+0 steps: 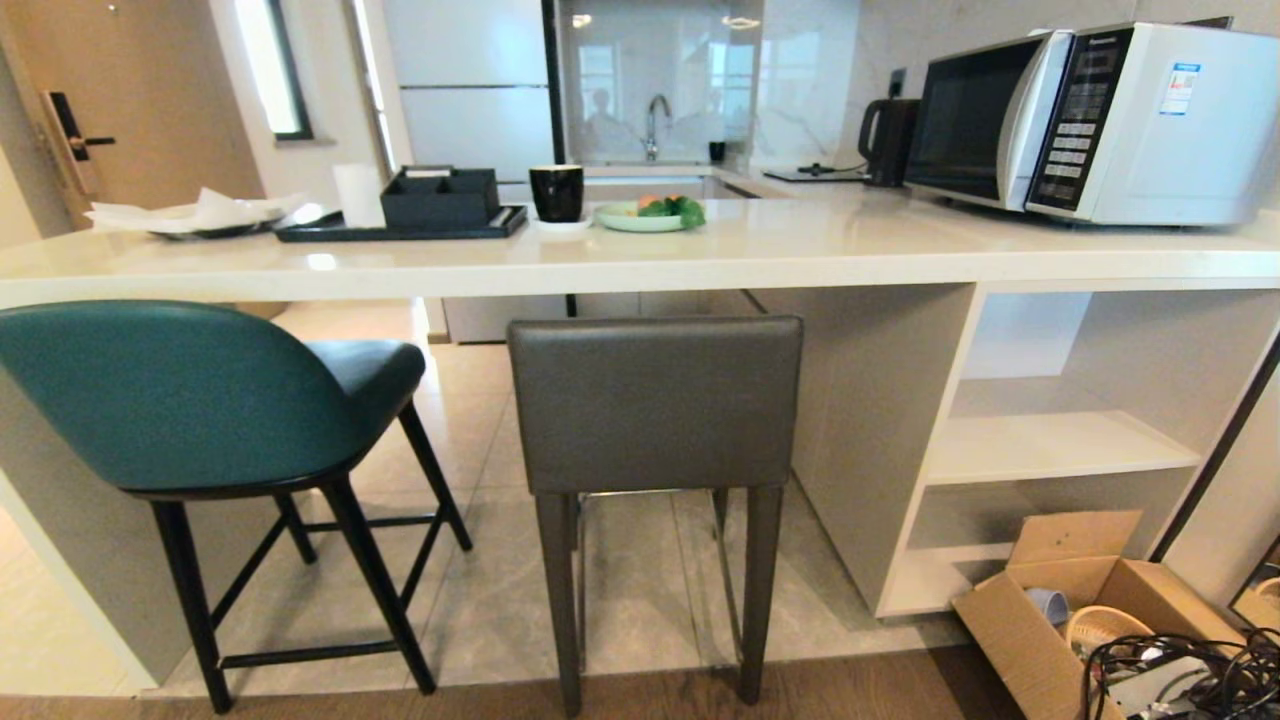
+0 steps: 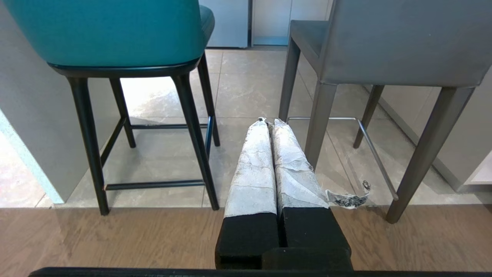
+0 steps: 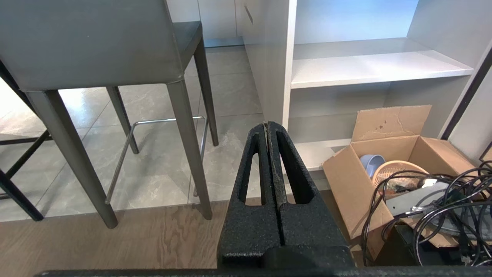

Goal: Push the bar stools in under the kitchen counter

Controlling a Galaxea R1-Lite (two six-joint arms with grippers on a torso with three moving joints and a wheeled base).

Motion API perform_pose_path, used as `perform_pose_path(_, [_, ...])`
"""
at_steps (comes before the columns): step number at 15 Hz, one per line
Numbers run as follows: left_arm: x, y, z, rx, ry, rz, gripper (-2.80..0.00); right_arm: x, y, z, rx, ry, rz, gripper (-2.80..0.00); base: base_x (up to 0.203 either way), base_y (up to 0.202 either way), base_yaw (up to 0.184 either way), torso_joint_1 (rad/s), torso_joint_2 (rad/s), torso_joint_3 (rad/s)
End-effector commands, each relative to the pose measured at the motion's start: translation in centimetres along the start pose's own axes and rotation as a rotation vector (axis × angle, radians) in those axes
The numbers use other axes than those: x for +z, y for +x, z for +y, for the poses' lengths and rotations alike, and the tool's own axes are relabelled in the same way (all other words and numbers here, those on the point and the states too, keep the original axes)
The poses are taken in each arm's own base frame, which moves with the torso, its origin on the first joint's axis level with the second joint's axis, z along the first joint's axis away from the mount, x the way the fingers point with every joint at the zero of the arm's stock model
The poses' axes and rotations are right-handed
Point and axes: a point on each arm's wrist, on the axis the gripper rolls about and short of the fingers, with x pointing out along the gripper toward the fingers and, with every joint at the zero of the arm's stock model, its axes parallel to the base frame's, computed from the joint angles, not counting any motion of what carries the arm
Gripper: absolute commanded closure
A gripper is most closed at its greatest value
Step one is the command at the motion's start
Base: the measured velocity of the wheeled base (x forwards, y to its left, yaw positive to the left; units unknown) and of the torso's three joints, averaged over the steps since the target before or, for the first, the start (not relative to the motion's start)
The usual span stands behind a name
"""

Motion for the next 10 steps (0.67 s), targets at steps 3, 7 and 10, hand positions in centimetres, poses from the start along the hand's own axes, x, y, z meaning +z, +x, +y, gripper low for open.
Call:
perform_pose_path(3, [0.01, 0.01, 0.0, 0.0, 0.0, 0.001, 0.0, 0.0, 0.01, 0.0, 0.0, 0.0, 0.001, 0.0, 0.0, 0.0, 0.0, 0.0, 0.0, 0.0])
perform_pose_path(7, [0.01, 0.01, 0.0, 0.0, 0.0, 0.001, 0.0, 0.0, 0.01, 0.0, 0.0, 0.0, 0.001, 0.0, 0.0, 0.0, 0.0, 0.0, 0.0, 0.0])
perform_pose_path(10, [0.01, 0.01, 0.0, 0.0, 0.0, 0.001, 0.0, 0.0, 0.01, 0.0, 0.0, 0.0, 0.001, 0.0, 0.0, 0.0, 0.0, 0.0, 0.0, 0.0])
